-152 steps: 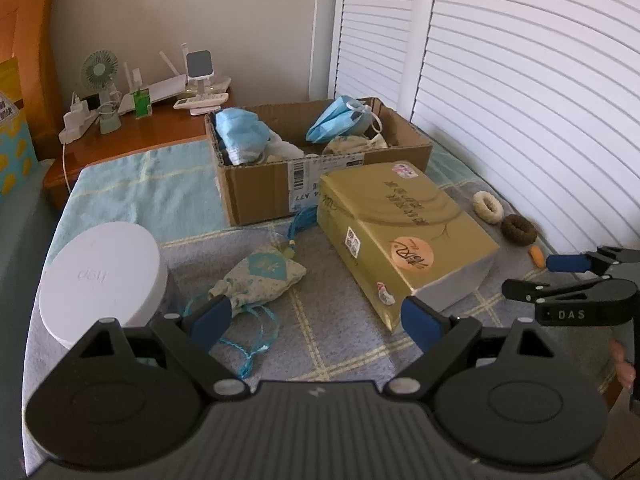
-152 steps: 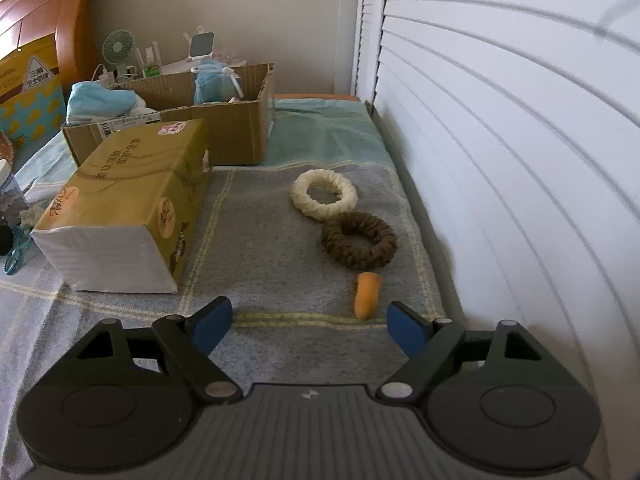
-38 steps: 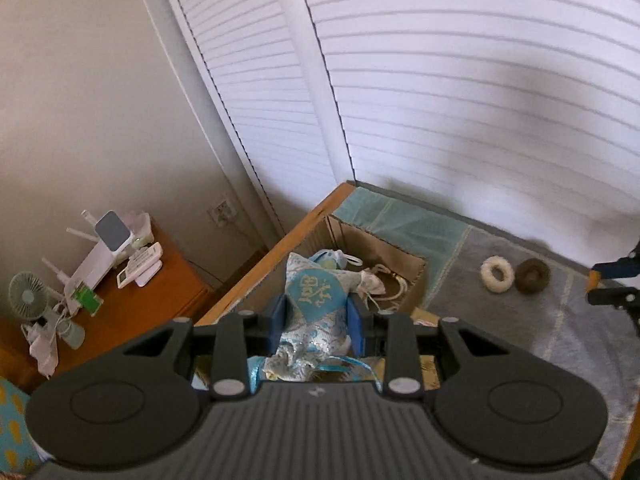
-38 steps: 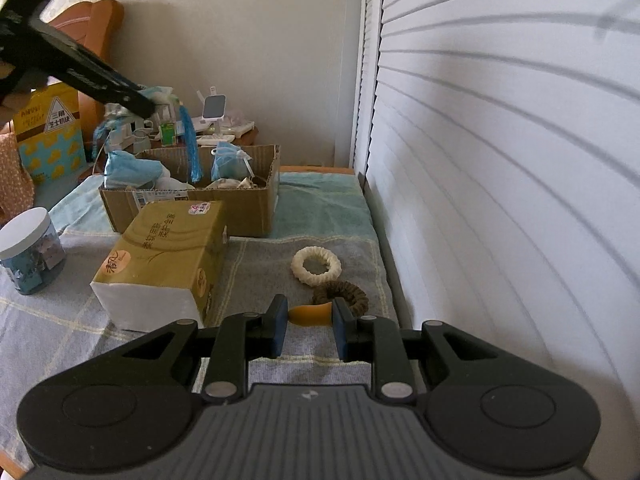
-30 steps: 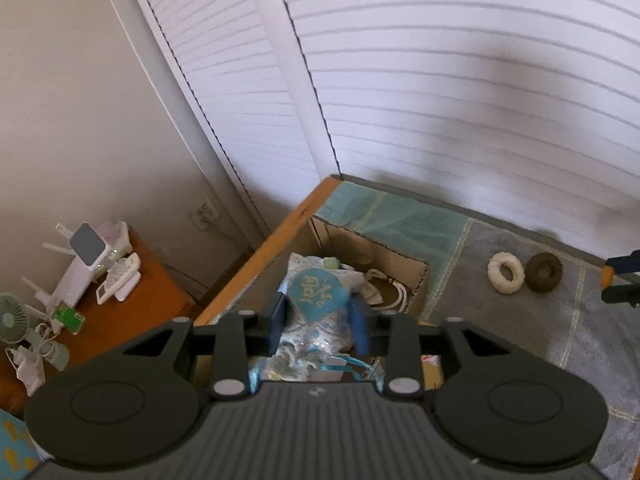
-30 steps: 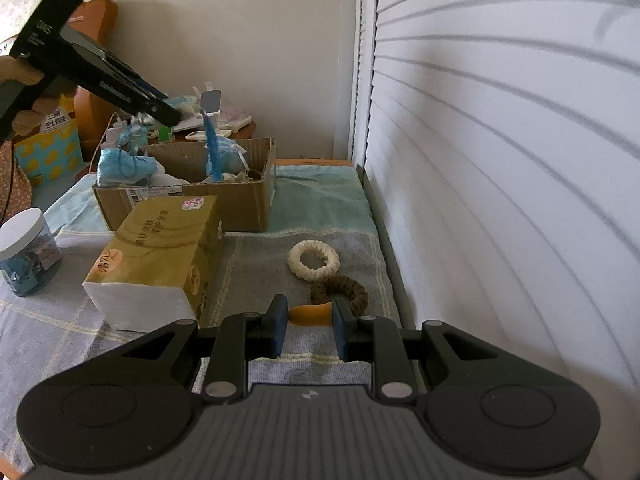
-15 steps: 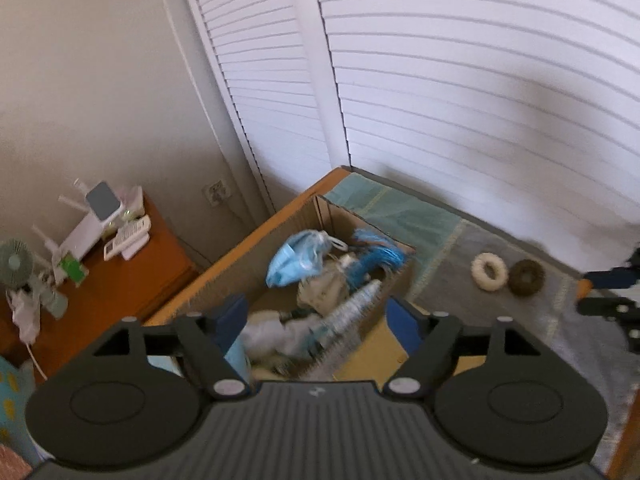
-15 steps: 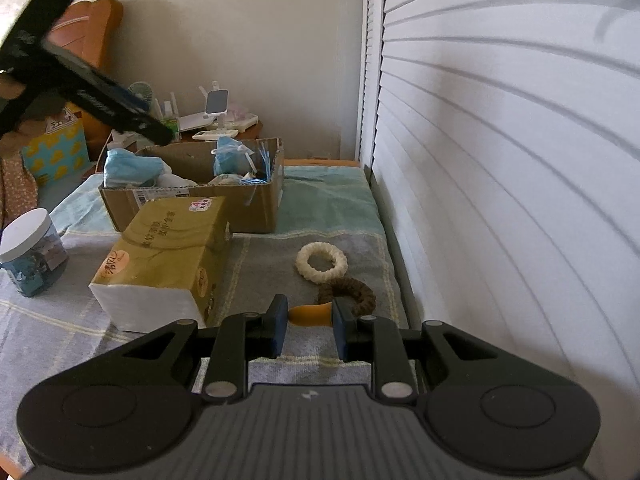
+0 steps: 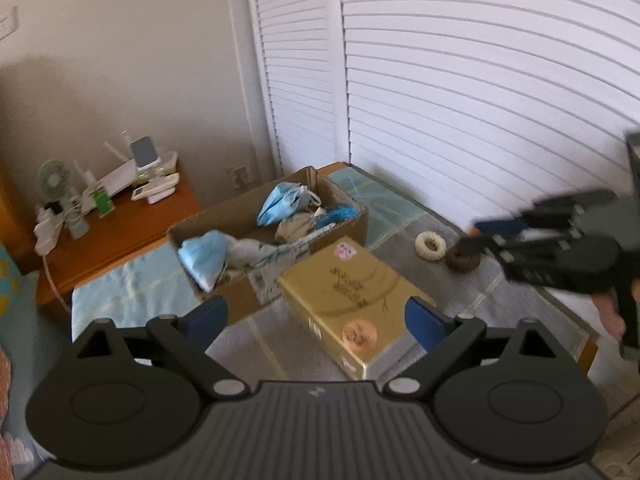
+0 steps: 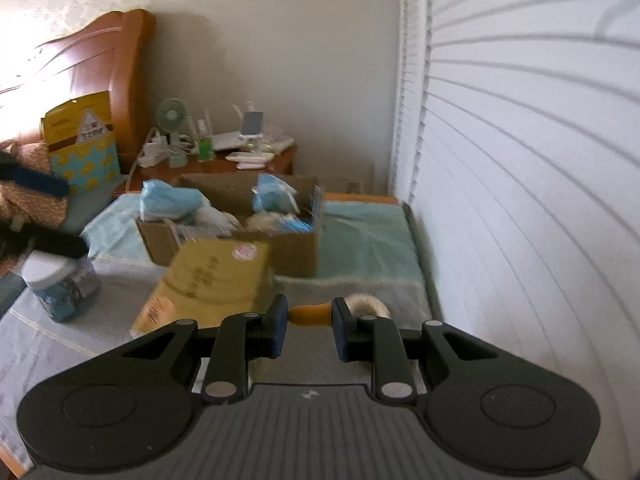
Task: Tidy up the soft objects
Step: 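Carry the orange pacifier into the box with the right gripper and release it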
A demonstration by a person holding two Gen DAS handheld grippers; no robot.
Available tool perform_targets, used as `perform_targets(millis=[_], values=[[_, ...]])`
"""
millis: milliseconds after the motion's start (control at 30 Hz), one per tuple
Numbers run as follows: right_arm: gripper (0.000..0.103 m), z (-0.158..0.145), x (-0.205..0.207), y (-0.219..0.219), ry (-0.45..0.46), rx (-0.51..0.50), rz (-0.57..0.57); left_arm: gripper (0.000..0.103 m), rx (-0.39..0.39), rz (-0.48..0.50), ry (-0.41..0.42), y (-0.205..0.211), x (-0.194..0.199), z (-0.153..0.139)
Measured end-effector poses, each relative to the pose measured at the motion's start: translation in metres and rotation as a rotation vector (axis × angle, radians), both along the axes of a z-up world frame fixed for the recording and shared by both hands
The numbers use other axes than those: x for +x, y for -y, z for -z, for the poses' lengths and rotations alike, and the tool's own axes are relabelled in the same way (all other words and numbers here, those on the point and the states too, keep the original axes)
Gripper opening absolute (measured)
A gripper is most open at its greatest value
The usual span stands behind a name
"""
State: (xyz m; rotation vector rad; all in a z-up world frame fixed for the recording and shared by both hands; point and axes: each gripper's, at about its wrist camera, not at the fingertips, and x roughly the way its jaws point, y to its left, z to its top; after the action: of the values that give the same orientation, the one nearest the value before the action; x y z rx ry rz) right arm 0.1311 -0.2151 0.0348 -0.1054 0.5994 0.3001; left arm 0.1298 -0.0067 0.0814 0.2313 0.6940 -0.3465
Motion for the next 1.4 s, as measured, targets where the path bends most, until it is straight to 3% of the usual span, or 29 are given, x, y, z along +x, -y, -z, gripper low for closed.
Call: perform_targets(millis=[233,433,633,667,733,767,800,1400], values=[[0.028,-0.024,0.044,-0.050,0.020,-0.006,-0.147,0.098,-0.005,-0.068,0.071,-0.014,-0.026,0.007],[0.028,-0.027,0.092,-0.100,0.005,-0.051,-0.229,0.098,-0.040,-0.074,0.051,-0.025,-0.032,0.018],[0.029,-0.016,0.137,-0.137,-0.050,-0.064,-0.240,0.098,-0.059,-0.096,0.020,-0.036,-0.031,0.032],[0.031,-0.014,0.141,-0.140,-0.065,-0.054,-0.245,0.098,-0.062,-0.098,0.016,-0.038,-0.030,0.035],[0.053,-0.009,0.147,-0.145,-0.069,-0.052,-0.241,0.098,-0.065,-0.103,0.006,-0.040,-0.030,0.038],[0.074,-0.007,0.148,-0.147,-0.063,-0.061,-0.233,0.098,-0.068,-0.102,0.003,-0.041,-0.030,0.038],[0.086,-0.006,0.146,-0.146,-0.053,-0.063,-0.228,0.098,-0.070,-0.102,-0.001,-0.041,-0.030,0.040],[0.102,-0.018,0.096,-0.109,-0.025,-0.036,-0.161,0.100,-0.100,-0.117,-0.013,-0.040,-0.031,0.039]])
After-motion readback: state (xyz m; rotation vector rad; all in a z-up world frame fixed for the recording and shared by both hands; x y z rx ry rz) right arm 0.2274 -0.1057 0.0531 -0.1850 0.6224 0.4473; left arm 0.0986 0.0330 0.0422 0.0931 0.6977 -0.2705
